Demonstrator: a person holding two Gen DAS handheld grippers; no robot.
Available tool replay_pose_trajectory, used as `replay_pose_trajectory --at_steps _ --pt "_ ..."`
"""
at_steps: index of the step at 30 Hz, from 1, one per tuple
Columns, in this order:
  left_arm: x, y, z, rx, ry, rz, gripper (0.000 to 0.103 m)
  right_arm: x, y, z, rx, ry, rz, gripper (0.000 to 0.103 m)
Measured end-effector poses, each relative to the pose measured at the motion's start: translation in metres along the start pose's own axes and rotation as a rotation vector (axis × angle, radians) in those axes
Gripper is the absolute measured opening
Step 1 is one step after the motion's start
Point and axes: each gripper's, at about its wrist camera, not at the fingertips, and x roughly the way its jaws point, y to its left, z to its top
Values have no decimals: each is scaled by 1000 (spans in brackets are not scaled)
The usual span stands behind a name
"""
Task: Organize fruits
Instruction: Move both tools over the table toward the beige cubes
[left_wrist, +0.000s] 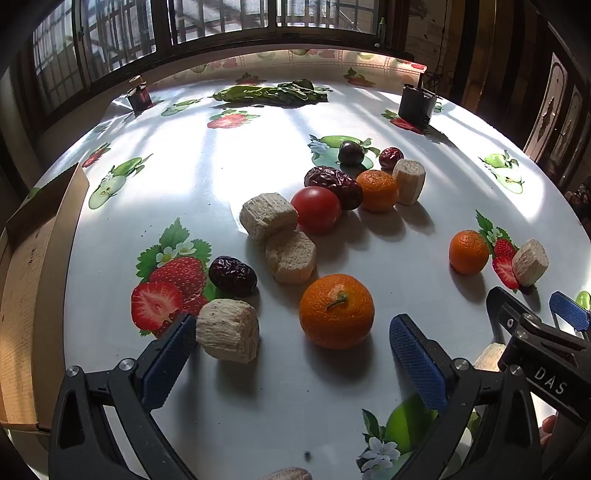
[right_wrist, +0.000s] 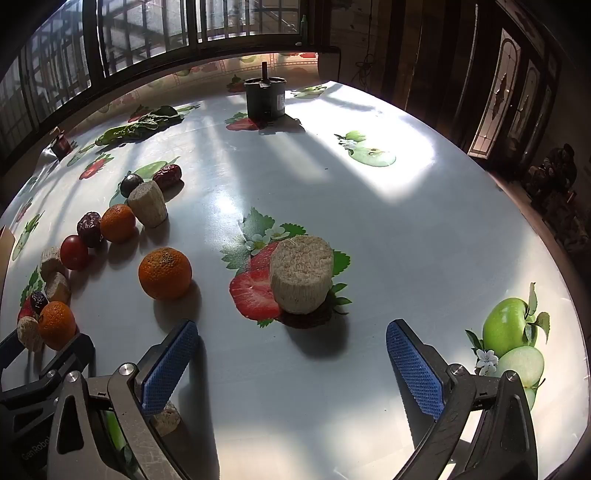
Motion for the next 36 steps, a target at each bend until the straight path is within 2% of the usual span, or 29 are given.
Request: replay_pose_trajectory --at_steps 8,24,26,29,31,33,36 --pt "-3 0 -3 6 1 -4 103 0 0 0 1 0 -1 102" --pt "-19 0 -23 120 45 -87 101 2 -2 2 7 42 -5 102" --pt "-37 7 -27 90 13 -125 100 2 -2 2 9 38 -6 102" --pt "-69 20 -28 52 -87 -200 100 1 -1 3 9 35 -6 102" --pt "-79 36 -27 2 -121 -278 100 1 -1 3 11 35 -6 102" --pt "-75 55 -24 -65 -102 -366 100 1 -1 3 11 35 -7 102" --pt "-60 83 -24 -164 -50 -408 100 0 -1 3 13 35 -10 102"
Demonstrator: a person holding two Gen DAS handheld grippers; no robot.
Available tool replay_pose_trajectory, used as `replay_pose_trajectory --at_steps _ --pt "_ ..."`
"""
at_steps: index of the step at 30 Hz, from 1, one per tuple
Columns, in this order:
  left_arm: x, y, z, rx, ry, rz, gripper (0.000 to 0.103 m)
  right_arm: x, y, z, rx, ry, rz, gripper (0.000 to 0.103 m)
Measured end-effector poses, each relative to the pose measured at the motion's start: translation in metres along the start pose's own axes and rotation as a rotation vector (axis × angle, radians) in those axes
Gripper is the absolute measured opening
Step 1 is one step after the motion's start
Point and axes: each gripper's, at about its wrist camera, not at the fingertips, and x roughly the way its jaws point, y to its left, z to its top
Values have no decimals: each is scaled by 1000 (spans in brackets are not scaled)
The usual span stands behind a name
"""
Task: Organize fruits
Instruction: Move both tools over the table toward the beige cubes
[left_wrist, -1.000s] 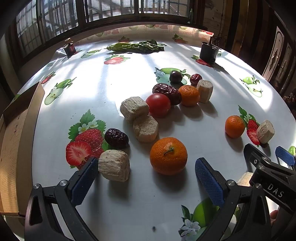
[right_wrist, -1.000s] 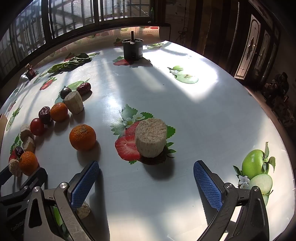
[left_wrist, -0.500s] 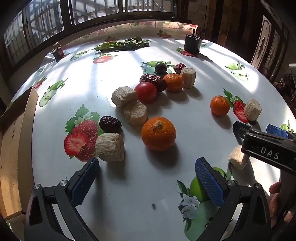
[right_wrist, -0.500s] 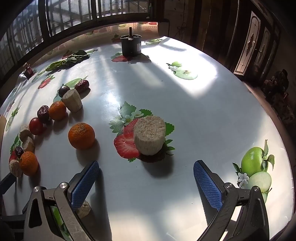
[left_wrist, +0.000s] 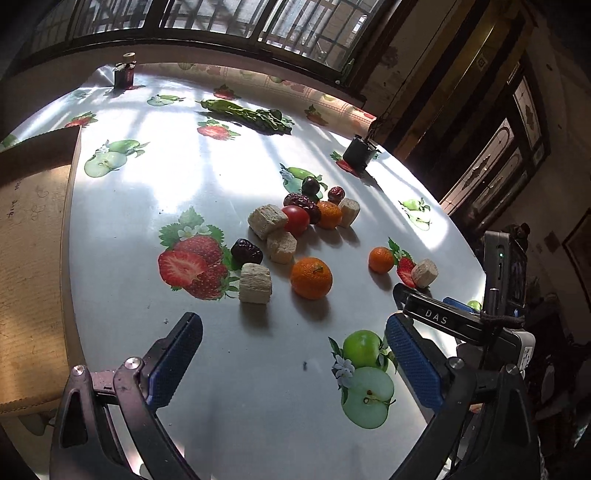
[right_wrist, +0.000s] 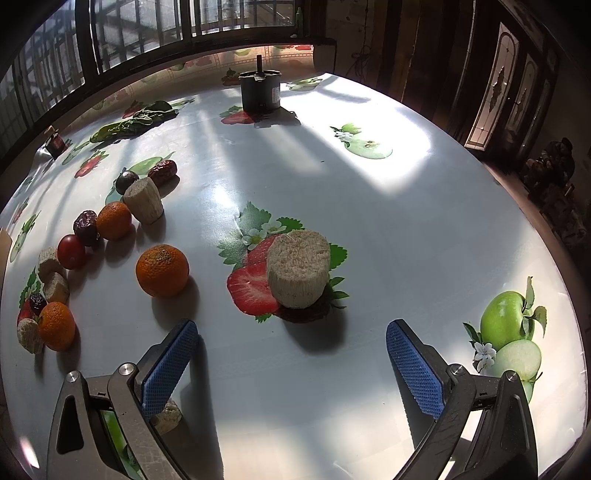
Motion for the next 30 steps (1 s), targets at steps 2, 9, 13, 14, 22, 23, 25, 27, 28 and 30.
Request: replay_pose_trajectory --at_steps 2,9,13,14,22,23,25,27,28,30 --pt "-4 16 -1 -44 3 9 98 0 0 0 2 -2 -2 102" --pt "-31 61 -3 -85 -14 162 98 -1 -1 -1 2 -3 -2 102" --pt "-59 72 -3 -68 -73 254 98 -1 -1 -1 2 -3 -3 102" --pt "-66 71 -3 -55 -90 271 98 -1 -1 -1 1 -2 -2 102" --pt "-87 26 -6 133 -196 369 98 -58 0 -2 -49 -154 45 100" --pt "-84 19 -8 159 -194 387 98 -72 0 -5 -42 -200 61 100" --pt "-78 8 -12 204 -186 418 97 -96 -1 -11 -29 -278 96 100" --pt "-72 -1 -16 233 -173 434 97 -110 1 -17 -33 -343 120 100" --pt "-69 -4 -16 241 -162 441 97 -111 4 -19 -45 -355 141 100" --pt "-65 -7 -17 248 -145 461 97 -102 11 -20 -72 -298 168 101"
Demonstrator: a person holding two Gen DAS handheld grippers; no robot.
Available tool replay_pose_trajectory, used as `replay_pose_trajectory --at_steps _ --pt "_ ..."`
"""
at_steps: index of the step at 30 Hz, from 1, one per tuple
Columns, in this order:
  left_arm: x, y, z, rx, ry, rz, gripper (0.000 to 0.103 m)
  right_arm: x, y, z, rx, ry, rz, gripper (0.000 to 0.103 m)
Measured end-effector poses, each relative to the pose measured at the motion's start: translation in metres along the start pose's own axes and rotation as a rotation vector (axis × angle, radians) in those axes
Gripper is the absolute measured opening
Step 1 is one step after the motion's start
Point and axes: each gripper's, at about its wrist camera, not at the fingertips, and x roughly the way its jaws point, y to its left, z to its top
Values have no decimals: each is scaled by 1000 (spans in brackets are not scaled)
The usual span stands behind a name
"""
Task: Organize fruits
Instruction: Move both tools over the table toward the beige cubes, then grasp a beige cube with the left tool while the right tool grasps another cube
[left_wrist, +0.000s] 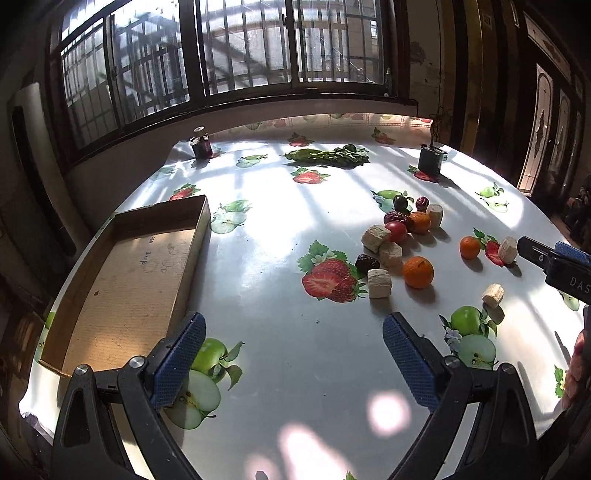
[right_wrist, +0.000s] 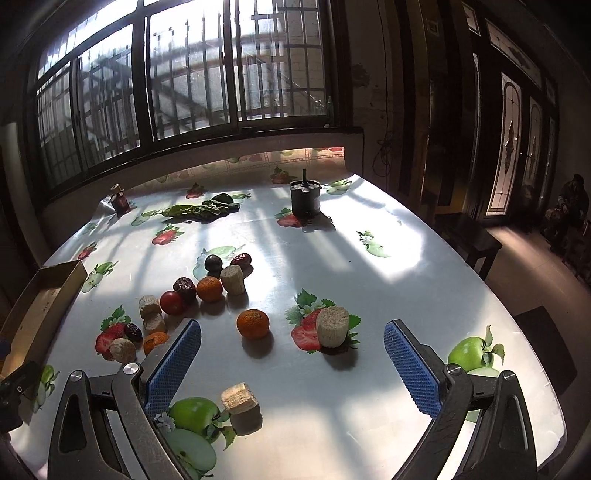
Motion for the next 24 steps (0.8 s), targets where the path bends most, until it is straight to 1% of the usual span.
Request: replay_pose_trajectory --at_steps 2,7,11,19,24 --pt "2 -1 -1 4 8 9 97 10 3 -5 -4 61 32 101" --pt "5 -1 -1 3 22 21 97 18 9 -13 -35 98 23 101" --pt "7 -6 -2 9 33 12 97 18 3 -13 -7 109 38 101" --pt "15 -8 -4 4 63 -5 97 22 -2 -16 -14 126 22 100" --pt "22 -5 3 -9 92 -55 97 22 3 -16 -43 128 47 100"
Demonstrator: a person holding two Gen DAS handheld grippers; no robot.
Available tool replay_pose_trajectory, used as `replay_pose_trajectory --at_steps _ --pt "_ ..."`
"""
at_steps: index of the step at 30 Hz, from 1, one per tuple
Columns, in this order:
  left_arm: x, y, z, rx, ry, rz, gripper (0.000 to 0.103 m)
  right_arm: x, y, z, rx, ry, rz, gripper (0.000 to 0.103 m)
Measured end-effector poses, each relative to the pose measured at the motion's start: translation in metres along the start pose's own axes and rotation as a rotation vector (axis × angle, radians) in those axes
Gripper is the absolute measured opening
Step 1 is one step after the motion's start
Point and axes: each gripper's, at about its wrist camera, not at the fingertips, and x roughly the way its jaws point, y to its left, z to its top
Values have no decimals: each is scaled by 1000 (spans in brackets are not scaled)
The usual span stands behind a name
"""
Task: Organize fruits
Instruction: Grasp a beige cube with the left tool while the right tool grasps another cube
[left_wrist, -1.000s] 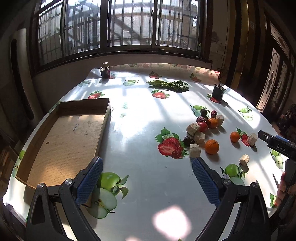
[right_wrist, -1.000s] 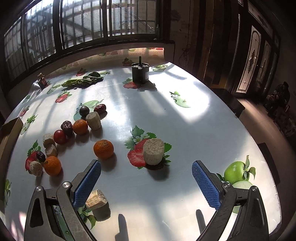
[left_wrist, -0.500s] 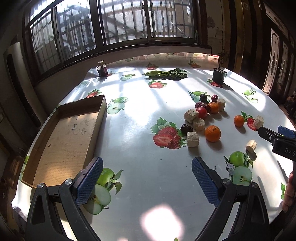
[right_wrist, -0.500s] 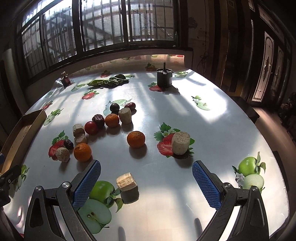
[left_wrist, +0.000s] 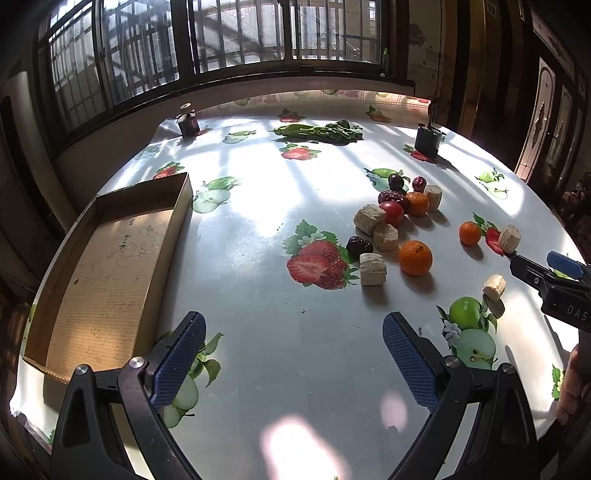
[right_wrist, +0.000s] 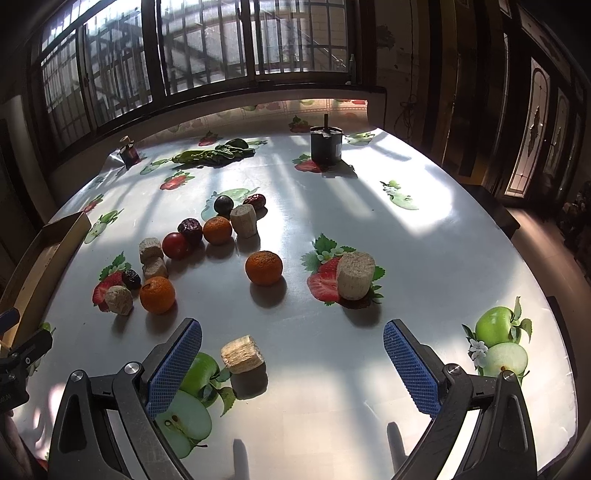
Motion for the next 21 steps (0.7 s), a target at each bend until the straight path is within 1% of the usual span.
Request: replay_pose_trajectory --at_steps 2,6,9,13,15,17,18,19,21 --pt "2 1 6 5 2 -11 97 0 2 0 -19 3 16 100" --pt "8 1 14 22 0 -5 97 4 9 -2 -66 19 40 100" --pt "18 -2 18 27 23 -26 97 8 16 -4 -104 34 57 100" --pt "32 -11 21 32 46 -58 97 16 23 -6 -142 61 76 91" --pt "40 -18 23 42 55 -68 97 20 24 -6 -147 77 89 84" --pt "48 -26 25 54 62 -81 96 24 24 -7 -147 89 105 81" --pt "52 -29 26 62 71 -85 89 26 23 -8 -145 98 115 78" --pt "56 -33 27 71 81 -94 86 27 23 -8 -143 106 124 77" --pt "65 -40 29 83 100 -125 74 31 22 -8 -137 120 139 72"
